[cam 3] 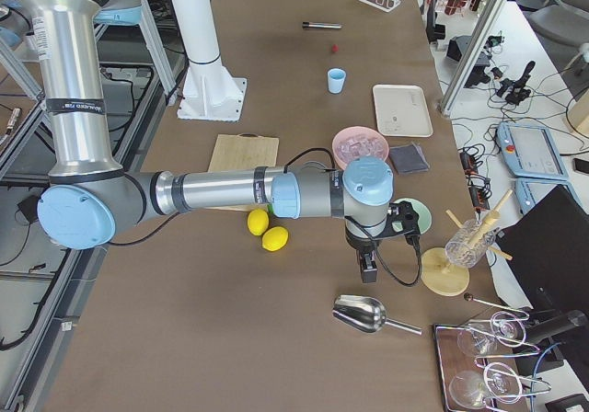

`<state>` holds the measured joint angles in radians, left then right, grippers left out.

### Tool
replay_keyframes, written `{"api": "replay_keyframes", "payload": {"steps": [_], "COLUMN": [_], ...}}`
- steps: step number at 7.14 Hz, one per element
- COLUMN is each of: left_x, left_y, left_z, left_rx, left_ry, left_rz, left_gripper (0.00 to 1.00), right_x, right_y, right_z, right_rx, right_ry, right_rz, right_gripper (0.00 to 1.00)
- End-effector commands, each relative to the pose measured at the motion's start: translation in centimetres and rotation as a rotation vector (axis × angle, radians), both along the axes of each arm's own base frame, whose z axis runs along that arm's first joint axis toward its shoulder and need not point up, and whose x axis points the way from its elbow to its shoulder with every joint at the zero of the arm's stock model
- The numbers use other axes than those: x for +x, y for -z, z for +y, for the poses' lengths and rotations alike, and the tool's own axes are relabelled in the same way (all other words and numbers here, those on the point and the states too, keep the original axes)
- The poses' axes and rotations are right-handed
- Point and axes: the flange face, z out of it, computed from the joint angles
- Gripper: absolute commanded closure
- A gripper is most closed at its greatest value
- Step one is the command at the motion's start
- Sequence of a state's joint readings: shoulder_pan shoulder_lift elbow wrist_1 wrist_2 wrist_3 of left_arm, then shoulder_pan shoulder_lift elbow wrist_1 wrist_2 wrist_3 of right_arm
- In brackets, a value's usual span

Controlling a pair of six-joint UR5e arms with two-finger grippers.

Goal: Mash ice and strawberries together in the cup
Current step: 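Move the right gripper over the pink bowl and lower into the ice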

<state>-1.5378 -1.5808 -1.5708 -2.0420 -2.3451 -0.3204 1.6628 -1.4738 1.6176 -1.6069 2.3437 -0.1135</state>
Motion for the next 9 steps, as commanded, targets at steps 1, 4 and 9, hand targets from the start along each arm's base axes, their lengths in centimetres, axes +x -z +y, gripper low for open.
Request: {"api": "replay_keyframes", "payload": {"steps": [1,4,9], "left_x": [0.1,0.1,0.1], "left_y": [0.0,-0.6,-1.7], "left_z": [0.0,0.5,1.6], "left_rx": [-0.003,-0.015,-0.032], "left_ry": [-0.004,-0.005,-0.006], "left_rz": [0.003,0.005,0.006], "left_gripper": [0.02,0.02,0.02], "right_x": [0.0,-0.7,-20.3], "right_y": [0.0,0.6,15.1], "right_z": [0.0,-0.2,-0.5], "right_rx": [-0.001,0.006,-0.006], "right_ry": [0.000,0.008,0.083], "right_rz": [0.001,0.001,-0.083], "right_gripper": [0.01,0.00,0.00]}}
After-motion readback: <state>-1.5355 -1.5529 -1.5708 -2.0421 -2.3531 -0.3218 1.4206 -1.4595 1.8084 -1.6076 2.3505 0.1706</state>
